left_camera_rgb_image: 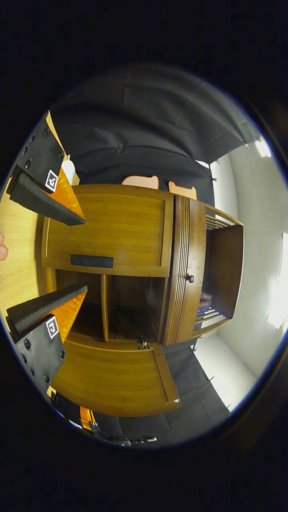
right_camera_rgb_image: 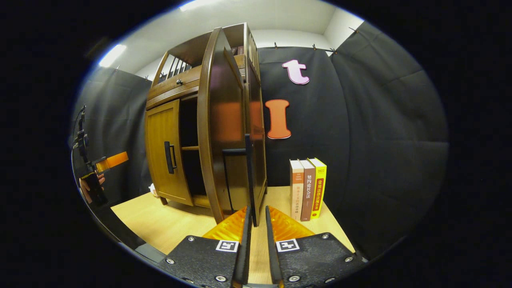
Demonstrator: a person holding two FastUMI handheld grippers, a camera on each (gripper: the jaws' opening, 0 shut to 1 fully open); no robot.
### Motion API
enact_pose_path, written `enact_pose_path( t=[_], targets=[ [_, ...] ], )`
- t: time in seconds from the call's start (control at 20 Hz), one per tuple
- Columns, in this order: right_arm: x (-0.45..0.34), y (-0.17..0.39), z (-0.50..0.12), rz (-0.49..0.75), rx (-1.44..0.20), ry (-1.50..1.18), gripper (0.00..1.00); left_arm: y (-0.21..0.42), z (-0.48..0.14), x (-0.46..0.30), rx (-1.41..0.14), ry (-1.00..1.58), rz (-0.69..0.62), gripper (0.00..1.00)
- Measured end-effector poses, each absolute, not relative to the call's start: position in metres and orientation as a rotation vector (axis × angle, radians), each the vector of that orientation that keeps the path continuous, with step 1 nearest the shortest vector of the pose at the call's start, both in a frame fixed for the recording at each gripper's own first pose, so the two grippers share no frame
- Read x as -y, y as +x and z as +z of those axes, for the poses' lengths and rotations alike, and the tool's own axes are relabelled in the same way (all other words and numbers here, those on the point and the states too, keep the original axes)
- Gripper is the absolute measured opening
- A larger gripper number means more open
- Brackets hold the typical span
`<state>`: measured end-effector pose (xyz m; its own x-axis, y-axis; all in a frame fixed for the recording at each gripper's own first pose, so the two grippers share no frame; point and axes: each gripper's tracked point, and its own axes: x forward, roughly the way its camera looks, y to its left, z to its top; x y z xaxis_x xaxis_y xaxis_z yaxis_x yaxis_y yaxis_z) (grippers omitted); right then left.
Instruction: Open the right door of the double-door shoe cabinet with the right hand, and open the left door with the left hand.
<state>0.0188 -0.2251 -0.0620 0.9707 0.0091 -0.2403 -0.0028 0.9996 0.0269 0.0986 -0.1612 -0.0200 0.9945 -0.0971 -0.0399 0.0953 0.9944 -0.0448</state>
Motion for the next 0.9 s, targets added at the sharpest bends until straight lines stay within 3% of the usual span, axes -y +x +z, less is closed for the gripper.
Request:
enact_pose_path(
  t=[0.1,0.15,0.2,0.25,0.35,0.45,0.5,0.55,0.65,0.75,0.8,0.9],
  targets=[
    [0.222,0.008,-0.052,-0.033,-0.216,0.056,0.23,0.112,-0.025,0.167,-0.048,-0.054,-0.100,0.93],
    [0.217,0.004,-0.044,-0.045,-0.193,0.068,0.19,0.120,-0.031,0.171,-0.063,-0.069,-0.104,0.93],
    [0.213,-0.001,-0.037,-0.056,-0.172,0.063,0.28,0.128,-0.038,0.176,-0.083,-0.082,-0.111,0.93],
    [0.213,-0.006,-0.031,-0.067,-0.158,0.046,0.43,0.134,-0.045,0.180,-0.099,-0.090,-0.118,0.96],
    [0.205,-0.014,-0.017,-0.080,-0.129,0.029,0.73,0.153,-0.055,0.187,-0.122,-0.096,-0.122,0.93],
    [0.198,-0.021,-0.007,-0.096,-0.104,0.041,0.91,0.175,-0.061,0.190,-0.127,-0.074,-0.114,0.97],
    [0.195,-0.024,-0.005,-0.098,-0.099,0.051,0.98,0.187,-0.064,0.190,-0.130,-0.060,-0.108,0.92],
    [0.194,-0.027,-0.003,-0.104,-0.089,0.065,0.92,0.200,-0.068,0.189,-0.138,-0.056,-0.101,0.92],
    [0.198,-0.030,-0.001,-0.123,-0.073,0.101,0.92,0.222,-0.081,0.194,-0.168,-0.075,-0.102,0.93],
    [0.207,-0.035,-0.005,-0.141,-0.073,0.121,0.92,0.237,-0.092,0.191,-0.194,-0.058,-0.086,1.00],
    [0.215,-0.038,-0.008,-0.160,-0.076,0.117,0.99,0.250,-0.098,0.191,-0.200,-0.046,-0.081,0.93],
    [0.229,-0.041,-0.015,-0.195,-0.086,0.115,0.99,0.263,-0.104,0.188,-0.205,-0.037,-0.074,0.93]
  ],
)
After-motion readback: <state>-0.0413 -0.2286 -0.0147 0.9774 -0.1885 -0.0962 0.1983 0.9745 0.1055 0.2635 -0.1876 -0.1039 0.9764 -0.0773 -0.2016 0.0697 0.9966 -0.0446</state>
